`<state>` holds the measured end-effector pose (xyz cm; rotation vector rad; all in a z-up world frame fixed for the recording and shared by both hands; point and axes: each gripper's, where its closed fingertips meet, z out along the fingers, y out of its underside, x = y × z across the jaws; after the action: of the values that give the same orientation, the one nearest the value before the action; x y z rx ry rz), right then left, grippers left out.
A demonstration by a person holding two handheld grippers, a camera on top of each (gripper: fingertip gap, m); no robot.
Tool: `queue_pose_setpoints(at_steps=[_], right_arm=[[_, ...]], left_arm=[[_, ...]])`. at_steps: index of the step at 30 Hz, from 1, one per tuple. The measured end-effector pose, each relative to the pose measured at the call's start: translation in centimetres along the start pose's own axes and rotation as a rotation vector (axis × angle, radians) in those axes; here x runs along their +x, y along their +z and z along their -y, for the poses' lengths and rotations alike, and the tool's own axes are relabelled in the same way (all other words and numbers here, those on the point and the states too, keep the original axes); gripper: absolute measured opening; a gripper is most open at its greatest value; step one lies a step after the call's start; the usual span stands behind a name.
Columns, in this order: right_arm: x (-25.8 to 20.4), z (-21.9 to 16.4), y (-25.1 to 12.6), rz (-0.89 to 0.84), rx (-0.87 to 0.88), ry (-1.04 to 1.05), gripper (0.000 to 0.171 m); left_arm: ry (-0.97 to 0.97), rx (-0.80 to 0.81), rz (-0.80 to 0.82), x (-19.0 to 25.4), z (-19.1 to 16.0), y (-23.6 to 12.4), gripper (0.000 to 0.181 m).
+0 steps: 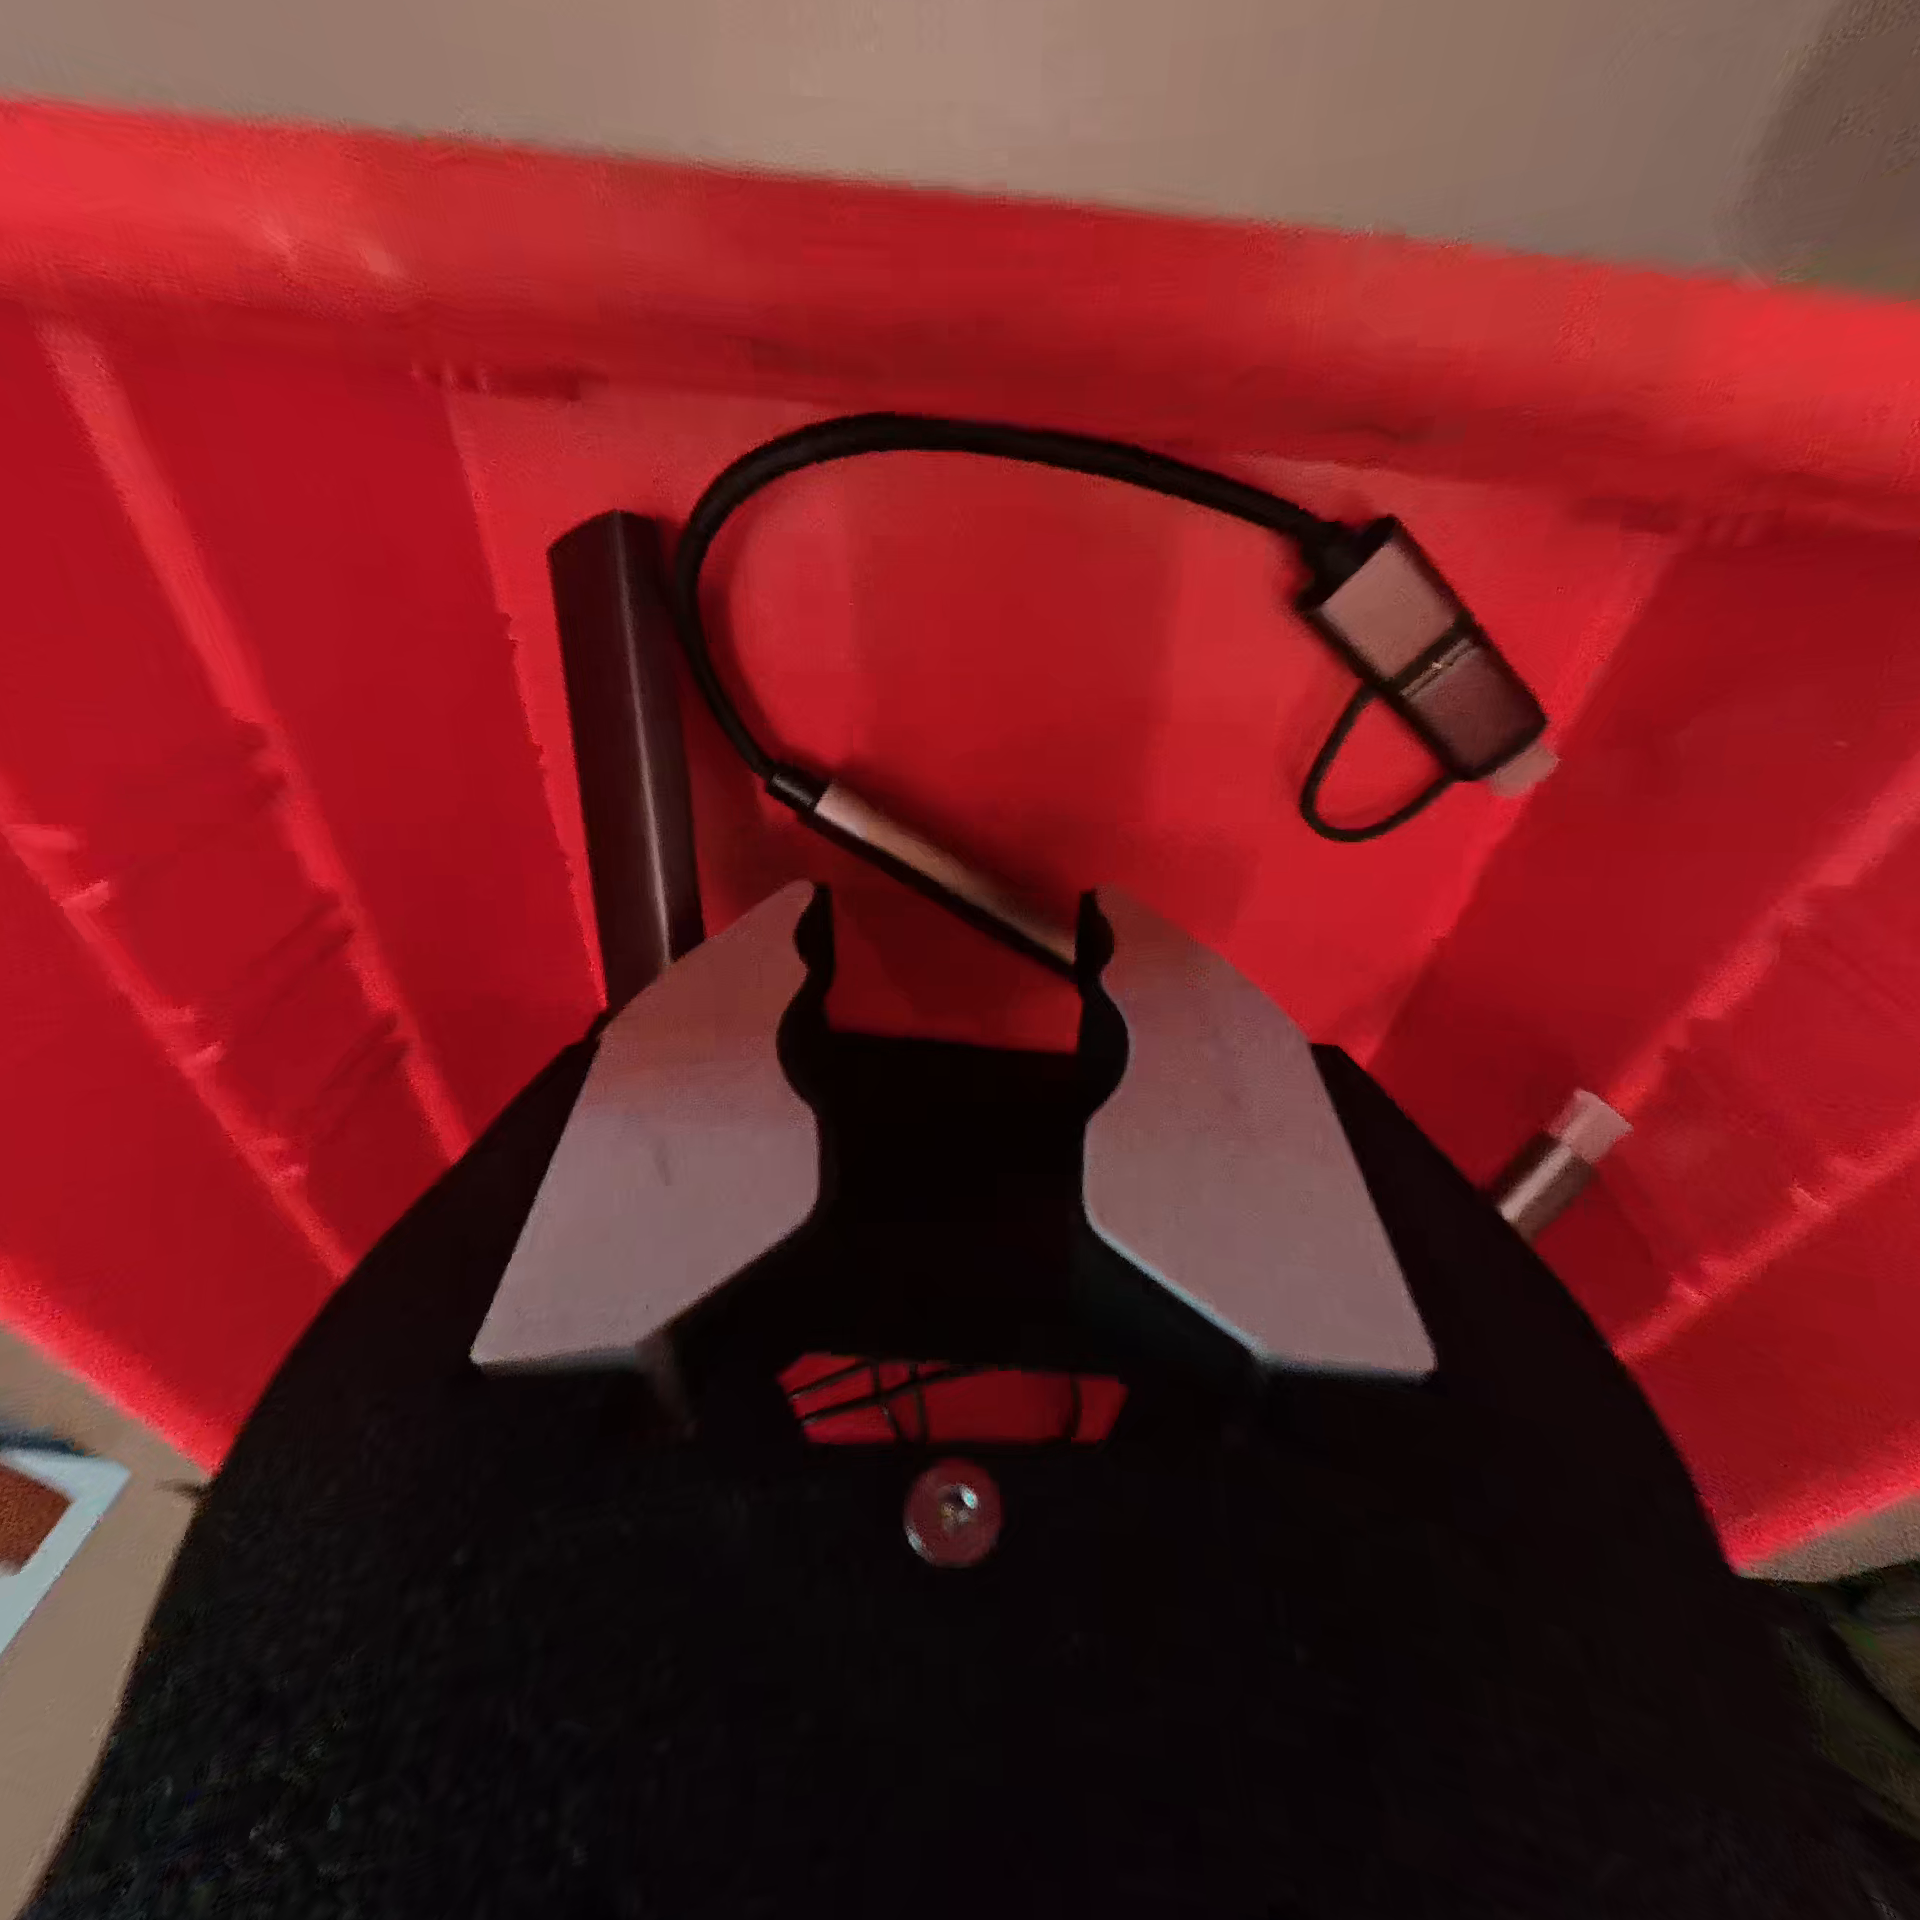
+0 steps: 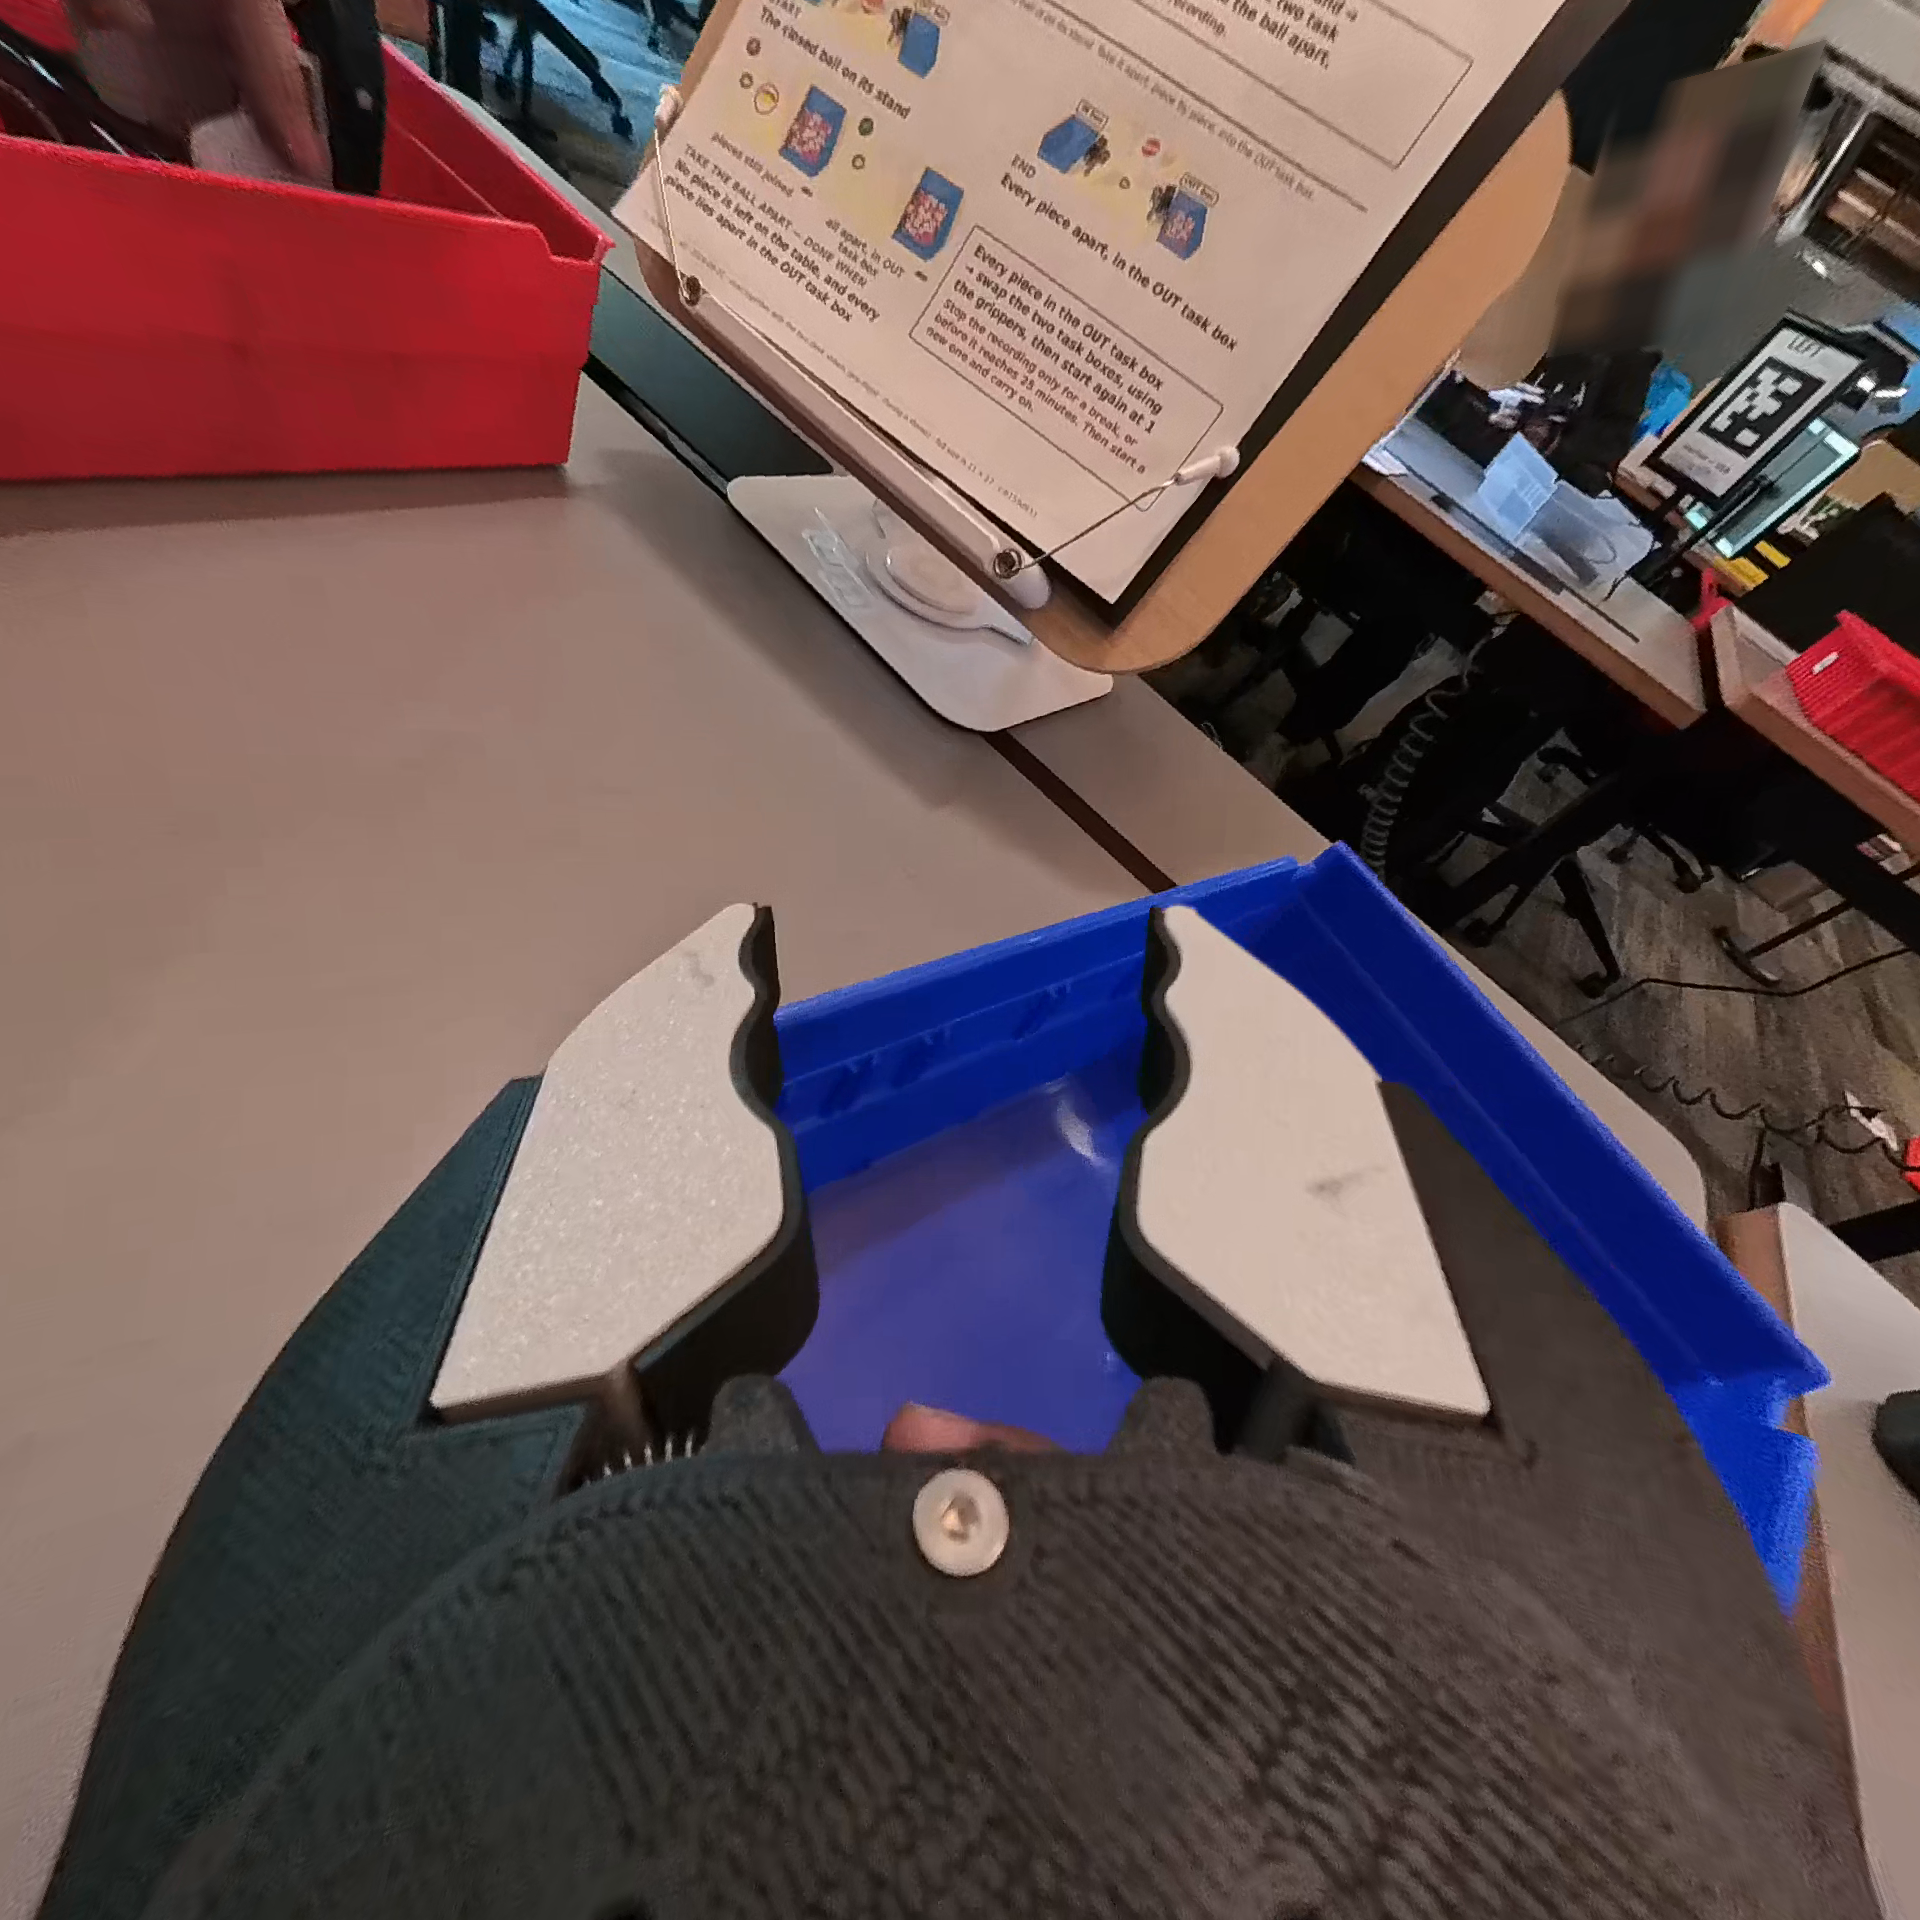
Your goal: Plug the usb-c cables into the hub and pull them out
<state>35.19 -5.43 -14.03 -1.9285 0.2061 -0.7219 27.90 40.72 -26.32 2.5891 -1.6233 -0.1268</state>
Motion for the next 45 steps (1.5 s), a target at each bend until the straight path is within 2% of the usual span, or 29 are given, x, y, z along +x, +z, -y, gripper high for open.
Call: queue_pose_setpoints(at_steps=[6,12,18,25,31,35,38,42,45], right_arm=[[-0.1,-1.2,0.7,0.026,-0.017,0.035,0.068],[0.4,-1.2,0.4,0.013,-0.012,0.036,0.068],[1.1,-0.3,-0.5,-0.014,0.016,0.032,0.068],[1.1,1.4,-1.5,-0.033,0.058,0.003,0.068],[0.3,3.1,-2.1,-0.032,0.095,-0.028,0.067],[-0.7,4.6,-2.4,-0.022,0.137,-0.044,0.067],[-2.5,6.6,-2.6,0.026,0.230,-0.070,0.067],[-6.6,10.2,-3.9,0.153,0.473,-0.172,0.071],[-9.9,11.6,-5.1,0.295,0.619,-0.168,0.067]], left_arm=[[0.031,-0.120,0.151,-0.5,-0.5,1.6,0.037],[0.021,-0.093,0.192,-0.9,-0.3,1.6,0.028],[-0.092,0.118,-0.067,-0.1,0.6,-1.0,0.014],[-0.144,0.398,-0.346,0.6,0.8,-8.5,0.009],[-0.052,0.540,-0.530,2.9,-1.4,-14.5,0.008],[0.099,0.658,-0.701,6.5,-4.4,-19.5,0.009],[0.281,0.702,-0.854,10.3,-8.9,-22.2,0.009],[0.549,0.638,-1.039,15.5,-16.6,-21.9,0.009],[0.739,0.548,-1.211,19.0,-22.5,-20.6,0.008]])
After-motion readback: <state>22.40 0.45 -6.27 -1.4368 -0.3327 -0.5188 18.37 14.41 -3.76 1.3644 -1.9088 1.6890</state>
